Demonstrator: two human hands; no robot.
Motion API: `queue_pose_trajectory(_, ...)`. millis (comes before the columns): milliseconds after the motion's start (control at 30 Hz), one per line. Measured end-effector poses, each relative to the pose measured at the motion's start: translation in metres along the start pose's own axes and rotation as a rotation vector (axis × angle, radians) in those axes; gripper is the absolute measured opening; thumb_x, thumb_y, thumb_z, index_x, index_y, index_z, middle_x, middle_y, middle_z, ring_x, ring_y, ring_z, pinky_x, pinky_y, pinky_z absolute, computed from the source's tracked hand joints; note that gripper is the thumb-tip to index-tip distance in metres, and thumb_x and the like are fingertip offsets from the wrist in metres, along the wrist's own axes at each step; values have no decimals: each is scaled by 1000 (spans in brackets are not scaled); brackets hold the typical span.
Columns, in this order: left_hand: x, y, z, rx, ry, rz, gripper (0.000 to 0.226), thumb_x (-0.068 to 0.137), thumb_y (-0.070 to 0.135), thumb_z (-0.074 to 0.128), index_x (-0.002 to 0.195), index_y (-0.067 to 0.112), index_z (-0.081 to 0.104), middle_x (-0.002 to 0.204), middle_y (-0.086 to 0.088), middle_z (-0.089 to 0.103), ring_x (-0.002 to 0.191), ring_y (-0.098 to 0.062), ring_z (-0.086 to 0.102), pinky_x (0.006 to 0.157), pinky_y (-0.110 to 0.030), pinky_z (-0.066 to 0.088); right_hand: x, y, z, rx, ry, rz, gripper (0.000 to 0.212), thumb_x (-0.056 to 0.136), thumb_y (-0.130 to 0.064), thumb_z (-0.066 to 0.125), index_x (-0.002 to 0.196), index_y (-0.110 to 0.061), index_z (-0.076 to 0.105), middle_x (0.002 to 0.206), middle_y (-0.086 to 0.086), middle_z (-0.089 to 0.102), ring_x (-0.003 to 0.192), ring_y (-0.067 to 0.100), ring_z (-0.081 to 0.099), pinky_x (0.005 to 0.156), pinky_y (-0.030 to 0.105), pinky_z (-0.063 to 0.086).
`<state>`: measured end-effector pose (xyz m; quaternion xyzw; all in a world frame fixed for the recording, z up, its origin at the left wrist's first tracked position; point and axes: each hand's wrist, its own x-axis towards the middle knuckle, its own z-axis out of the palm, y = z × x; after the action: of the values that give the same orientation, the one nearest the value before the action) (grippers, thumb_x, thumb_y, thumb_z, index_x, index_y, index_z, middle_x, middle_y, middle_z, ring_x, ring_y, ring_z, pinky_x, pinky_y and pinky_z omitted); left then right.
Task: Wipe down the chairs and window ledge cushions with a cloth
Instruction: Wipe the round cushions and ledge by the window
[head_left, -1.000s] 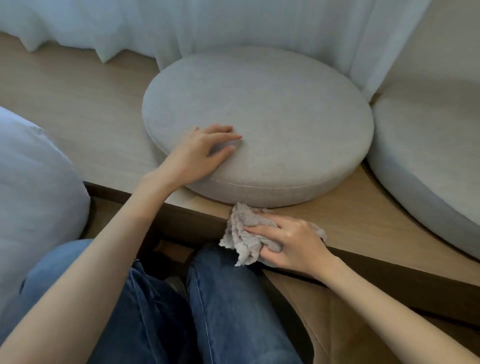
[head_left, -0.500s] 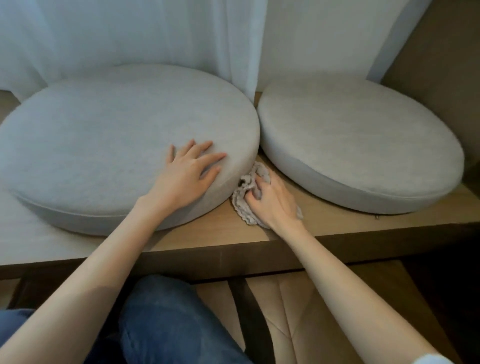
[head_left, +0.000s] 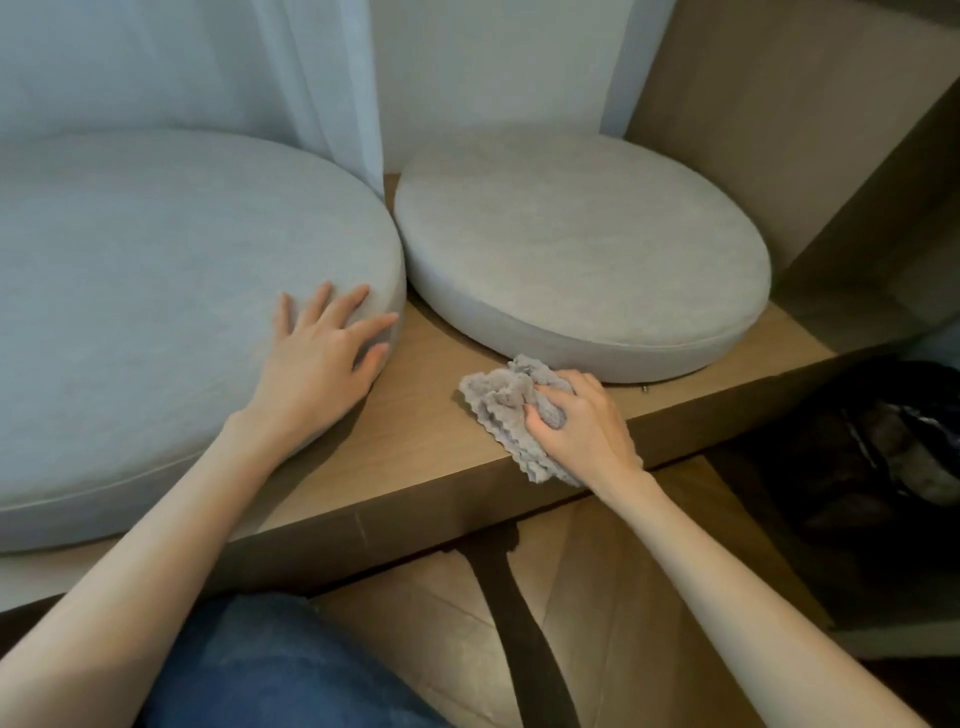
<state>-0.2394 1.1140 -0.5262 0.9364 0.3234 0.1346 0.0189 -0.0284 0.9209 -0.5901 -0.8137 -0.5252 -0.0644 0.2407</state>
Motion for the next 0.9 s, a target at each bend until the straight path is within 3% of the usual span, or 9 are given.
queue_pose_trajectory(167, 0, 1, 1, 40, 13, 14, 41, 97, 39, 40, 136, 33, 50, 153, -2, 33, 143, -30, 21, 114, -58, 9, 11, -56, 35, 69, -78, -22, 47, 92, -45, 49, 128, -18, 60, 126, 5, 55, 116, 19, 45, 89, 26, 34)
queue_pose_trajectory(233, 0, 1, 1, 34, 22, 14, 40, 97, 36, 41, 135, 33, 51, 152, -1, 34, 143, -30, 21, 114, -58, 9, 21, -79, 49, 79, -90, -26, 51, 92, -49, 47, 132, -19, 56, 130, 6, 51, 118, 21, 42, 91, 30, 37)
queue_pose_trajectory(433, -2, 1, -2, 27, 33, 18, 38, 98, 33, 42, 135, 34, 52, 153, 0, 33, 144, -27, 21, 116, -54, 9, 26, -87, 48, 172, -85, -79, 40, 92, -38, 54, 126, -18, 62, 122, 6, 55, 110, 21, 47, 84, 34, 45)
queue_pose_trajectory(533, -2, 3, -3, 9, 47, 18, 36, 98, 32, 45, 132, 32, 55, 151, 0, 36, 143, -28, 23, 115, -54, 11, 8, -42, 21, 251, -151, -128, 27, 89, -28, 63, 113, -18, 71, 107, 1, 61, 101, 13, 50, 79, 31, 45)
queue_pose_trajectory(700, -3, 4, -4, 8, 51, 9, 36, 97, 32, 44, 132, 33, 55, 151, 0, 37, 143, -28, 24, 115, -54, 12, -5, 43, -27, 179, -8, 33, 20, 76, -12, 76, 96, -11, 77, 92, 3, 69, 90, 18, 61, 79, 39, 52)
queue_pose_trajectory(900, -1, 1, -4, -19, 26, 21, 37, 96, 29, 48, 133, 32, 54, 151, -2, 36, 143, -30, 23, 115, -54, 10, 0, -3, 0, 175, -10, -15, 19, 78, -19, 74, 96, -13, 76, 92, 3, 70, 90, 21, 61, 75, 30, 48)
